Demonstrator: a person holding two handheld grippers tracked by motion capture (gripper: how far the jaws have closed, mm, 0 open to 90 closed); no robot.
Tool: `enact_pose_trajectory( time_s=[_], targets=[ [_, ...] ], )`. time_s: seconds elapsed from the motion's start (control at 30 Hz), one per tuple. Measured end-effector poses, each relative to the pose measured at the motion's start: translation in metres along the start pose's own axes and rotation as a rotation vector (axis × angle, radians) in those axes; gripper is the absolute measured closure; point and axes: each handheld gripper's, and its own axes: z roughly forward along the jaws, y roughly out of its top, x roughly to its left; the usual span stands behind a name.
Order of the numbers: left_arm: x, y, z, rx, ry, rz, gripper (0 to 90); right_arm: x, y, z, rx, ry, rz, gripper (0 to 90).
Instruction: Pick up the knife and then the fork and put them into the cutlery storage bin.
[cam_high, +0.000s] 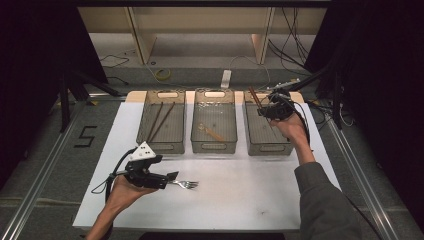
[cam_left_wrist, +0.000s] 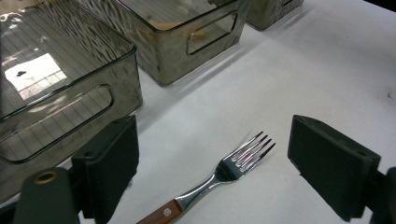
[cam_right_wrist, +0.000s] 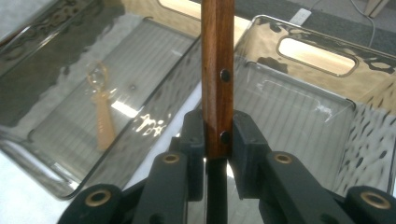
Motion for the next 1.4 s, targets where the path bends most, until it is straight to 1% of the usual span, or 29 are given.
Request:
enact_pose_trajectory(
  time_s=[0.07, 0.23, 0.4, 0.53, 0.6, 0.7, 0.8, 0.83, 0.9, 0.97, 1.0, 1.07, 1.13, 1.23, 1.37, 1.4],
  targets=[
    [0.000, 0.000, 0.000, 0.000, -0.002, 0.001, 16.0, -0.002, 0.000, 0.003, 0.006, -0.002, 0.012, 77.3],
    [0.000, 0.000, 0.000, 0.000, -0.002, 0.003, 16.0, -0.004, 0.000, 0.010, 0.010, -0.024, 0.016, 77.3],
    [0.000, 0.000, 0.001, -0.003, -0.005, -0.002, 16.0, -0.004, 0.001, 0.018, 0.015, -0.026, 0.026, 77.3],
    [0.000, 0.000, 0.000, -0.002, -0.005, 0.002, 16.0, -0.005, 0.001, 0.023, 0.023, -0.035, 0.034, 77.3],
    [0.000, 0.000, 0.000, -0.003, -0.004, 0.001, 16.0, -0.005, 0.001, 0.025, 0.026, -0.047, 0.031, 77.2],
    [0.000, 0.000, 0.001, 0.001, -0.003, 0.002, 16.0, -0.004, 0.000, 0.027, 0.037, -0.049, 0.031, 76.8],
    [0.000, 0.000, 0.001, 0.003, -0.003, 0.004, 16.0, -0.004, -0.002, 0.029, 0.049, -0.049, 0.045, 76.0],
    [0.000, 0.000, 0.001, 0.002, -0.002, 0.004, 16.0, -0.004, -0.003, 0.030, 0.053, -0.051, 0.046, 74.3],
    [0.000, 0.000, 0.001, 0.004, -0.004, 0.004, 16.0, -0.004, -0.003, 0.031, 0.061, -0.050, 0.056, 65.9],
    [0.000, 0.000, 0.001, 0.005, -0.004, 0.006, 16.0, -0.004, -0.002, 0.031, 0.069, -0.041, 0.061, 60.1],
    [0.000, 0.000, 0.001, 0.005, -0.004, 0.007, 16.0, -0.004, -0.002, 0.030, 0.069, -0.048, 0.064, 57.1],
    [0.000, 0.000, 0.001, 0.004, -0.003, 0.005, 16.0, -0.003, -0.001, 0.028, 0.062, -0.039, 0.068, 55.8],
    [0.001, 0.000, 0.001, 0.005, -0.002, 0.006, 16.0, -0.001, -0.001, 0.025, 0.057, -0.032, 0.059, 52.8],
    [0.002, -0.001, 0.001, 0.013, 0.002, 0.007, 16.0, 0.004, -0.001, 0.022, 0.055, -0.033, 0.036, 49.1],
    [0.003, -0.001, 0.002, 0.023, 0.008, 0.003, 15.9, 0.013, -0.002, 0.013, 0.026, -0.007, 0.006, 45.2],
    [0.004, -0.001, 0.002, 0.027, 0.011, 0.008, 15.9, 0.016, -0.002, 0.010, 0.019, 0.004, -0.003, 44.1]
  ],
)
